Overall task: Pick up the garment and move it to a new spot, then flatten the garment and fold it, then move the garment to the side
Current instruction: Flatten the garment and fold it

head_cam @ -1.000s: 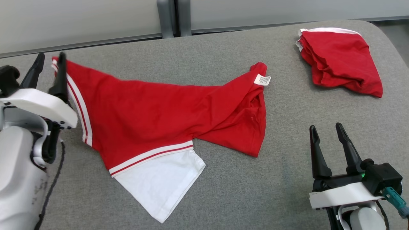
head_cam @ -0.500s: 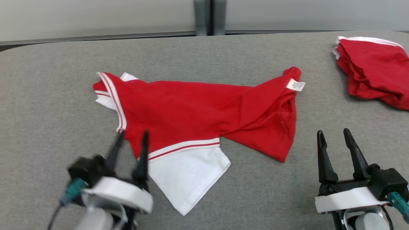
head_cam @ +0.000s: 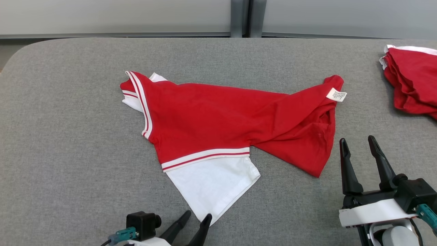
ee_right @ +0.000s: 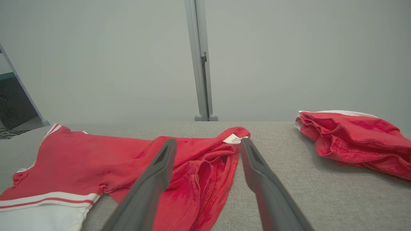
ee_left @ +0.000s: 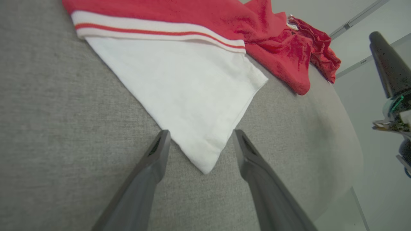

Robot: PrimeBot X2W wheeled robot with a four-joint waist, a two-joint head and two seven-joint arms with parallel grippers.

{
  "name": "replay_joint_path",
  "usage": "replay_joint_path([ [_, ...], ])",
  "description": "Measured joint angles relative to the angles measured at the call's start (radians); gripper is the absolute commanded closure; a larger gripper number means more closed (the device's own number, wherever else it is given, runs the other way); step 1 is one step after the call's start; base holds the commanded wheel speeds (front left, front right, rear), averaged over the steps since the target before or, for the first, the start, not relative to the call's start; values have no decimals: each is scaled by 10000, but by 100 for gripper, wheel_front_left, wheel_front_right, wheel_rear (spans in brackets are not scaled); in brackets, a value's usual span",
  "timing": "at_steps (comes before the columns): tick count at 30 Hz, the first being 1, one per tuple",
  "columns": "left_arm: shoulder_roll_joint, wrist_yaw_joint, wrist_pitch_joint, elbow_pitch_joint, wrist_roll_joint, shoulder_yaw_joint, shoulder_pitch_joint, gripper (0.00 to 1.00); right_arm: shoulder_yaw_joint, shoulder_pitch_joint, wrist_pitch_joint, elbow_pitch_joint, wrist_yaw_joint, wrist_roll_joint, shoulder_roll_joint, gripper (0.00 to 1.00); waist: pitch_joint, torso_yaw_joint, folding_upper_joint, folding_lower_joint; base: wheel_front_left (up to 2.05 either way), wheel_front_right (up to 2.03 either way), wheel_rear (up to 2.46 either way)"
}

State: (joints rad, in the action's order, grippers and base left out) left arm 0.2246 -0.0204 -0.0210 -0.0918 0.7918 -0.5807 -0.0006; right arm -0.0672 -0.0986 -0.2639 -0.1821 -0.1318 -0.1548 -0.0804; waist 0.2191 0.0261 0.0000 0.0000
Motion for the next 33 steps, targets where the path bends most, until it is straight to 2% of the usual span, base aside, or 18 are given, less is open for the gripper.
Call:
replay_joint_path([
  [2, 180, 10, -493, 132, 144, -102, 89, 0, 8, 5, 0, 2, 2, 0, -23, 0, 15, -42, 0, 0, 0, 0, 0],
  [8, 543, -337, -1384, 725, 405, -150, 348, 0, 82, 26, 0, 27, 2, 0, -88, 0, 83, -162, 0, 0, 0, 0, 0],
  [16, 439, -316, -1407, 502, 502, -205, 232, 0, 56, 17, 0, 44, 2, 4, -102, 0, 177, -286, 0, 0, 0, 0, 0],
  [22, 230, -146, -1223, 13, 454, -234, -70, 0, 38, -4, 0, 82, 0, 12, -199, 0, 289, -333, 0, 0, 0, 0, 0],
  [23, 184, -144, -1177, -59, 462, -226, -101, 61, 46, -4, 0, 88, 0, 12, -222, 0, 308, -336, 0, 0, 0, 0, 0],
  [24, 169, -144, -1141, -127, 447, -232, -142, 100, 58, -6, 0, 92, 0, 12, -247, 0, 326, -338, 1, -1, 0, 0, 0],
  [29, 157, -63, -1055, -447, 453, -203, -291, 100, 140, -7, 0, 117, 0, 12, -311, 0, 357, -292, 0, 0, 0, 0, 0],
  [33, 169, 19, -690, -148, 673, 119, -226, 100, 255, 43, 0, 140, 0, 33, -360, 0, 324, -152, 0, 0, 0, 0, 0],
])
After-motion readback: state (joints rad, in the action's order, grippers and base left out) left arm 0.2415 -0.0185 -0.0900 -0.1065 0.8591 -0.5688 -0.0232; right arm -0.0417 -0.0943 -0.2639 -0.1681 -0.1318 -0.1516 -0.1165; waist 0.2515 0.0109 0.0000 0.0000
